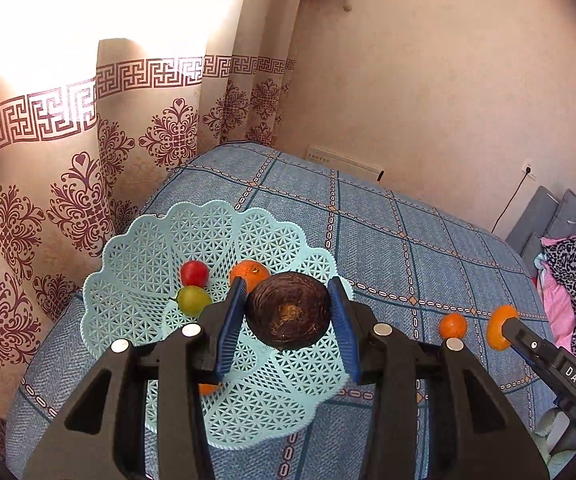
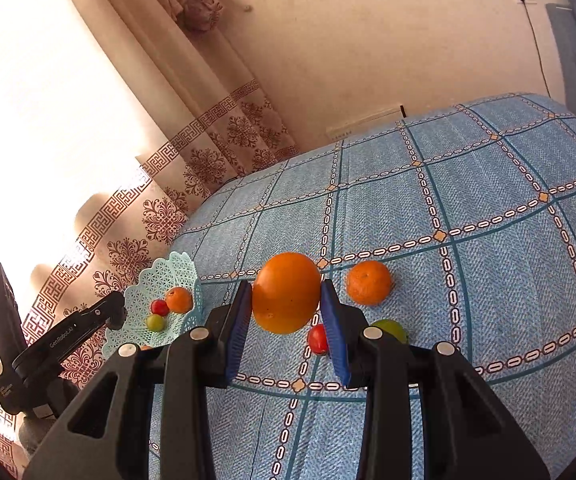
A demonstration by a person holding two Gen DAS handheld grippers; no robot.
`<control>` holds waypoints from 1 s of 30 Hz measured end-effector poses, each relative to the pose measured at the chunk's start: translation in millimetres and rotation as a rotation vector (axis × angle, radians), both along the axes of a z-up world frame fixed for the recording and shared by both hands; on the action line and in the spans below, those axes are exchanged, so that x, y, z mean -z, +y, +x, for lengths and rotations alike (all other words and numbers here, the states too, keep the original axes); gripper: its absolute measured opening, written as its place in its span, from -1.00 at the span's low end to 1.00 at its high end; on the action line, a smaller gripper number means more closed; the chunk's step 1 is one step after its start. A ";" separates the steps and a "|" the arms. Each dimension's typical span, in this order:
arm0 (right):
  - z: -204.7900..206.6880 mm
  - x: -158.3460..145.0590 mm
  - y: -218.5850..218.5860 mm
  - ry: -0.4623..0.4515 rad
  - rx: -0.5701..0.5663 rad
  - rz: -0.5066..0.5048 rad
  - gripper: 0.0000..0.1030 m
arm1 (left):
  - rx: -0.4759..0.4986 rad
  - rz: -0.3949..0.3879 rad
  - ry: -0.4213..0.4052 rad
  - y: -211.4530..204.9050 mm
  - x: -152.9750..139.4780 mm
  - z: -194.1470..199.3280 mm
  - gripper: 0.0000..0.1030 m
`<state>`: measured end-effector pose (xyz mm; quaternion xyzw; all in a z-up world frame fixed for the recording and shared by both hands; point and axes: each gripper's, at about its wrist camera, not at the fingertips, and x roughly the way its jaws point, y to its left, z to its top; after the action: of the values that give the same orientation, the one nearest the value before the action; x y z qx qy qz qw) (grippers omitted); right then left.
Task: Organize fruits
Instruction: 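Carry both fruits into the teal basket and open both grippers to release them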
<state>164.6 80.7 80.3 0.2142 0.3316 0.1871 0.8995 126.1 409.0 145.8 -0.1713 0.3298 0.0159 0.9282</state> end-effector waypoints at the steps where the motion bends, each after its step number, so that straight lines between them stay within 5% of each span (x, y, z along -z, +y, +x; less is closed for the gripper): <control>1: -1.9 -1.8 4.4 -0.004 -0.010 -0.002 -0.31 | -0.007 -0.005 -0.002 4.3 0.3 -0.3 -0.17; 11: -19.2 -8.4 53.3 -0.013 -0.164 0.014 -0.31 | -0.119 0.015 0.001 40.0 4.9 -5.4 -0.17; 27: -10.8 -25.7 134.3 -0.026 -0.296 -0.071 -0.31 | -0.156 -0.012 -0.017 60.0 -0.3 -9.6 -0.13; 30: -7.0 -22.3 149.3 -0.018 -0.314 -0.088 -0.31 | -0.167 -0.015 -0.030 62.8 -3.2 -13.4 0.14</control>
<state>157.5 230.0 102.6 0.1183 0.3607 0.3124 0.8708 112.7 471.9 149.0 -0.2054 0.3007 0.0882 0.9271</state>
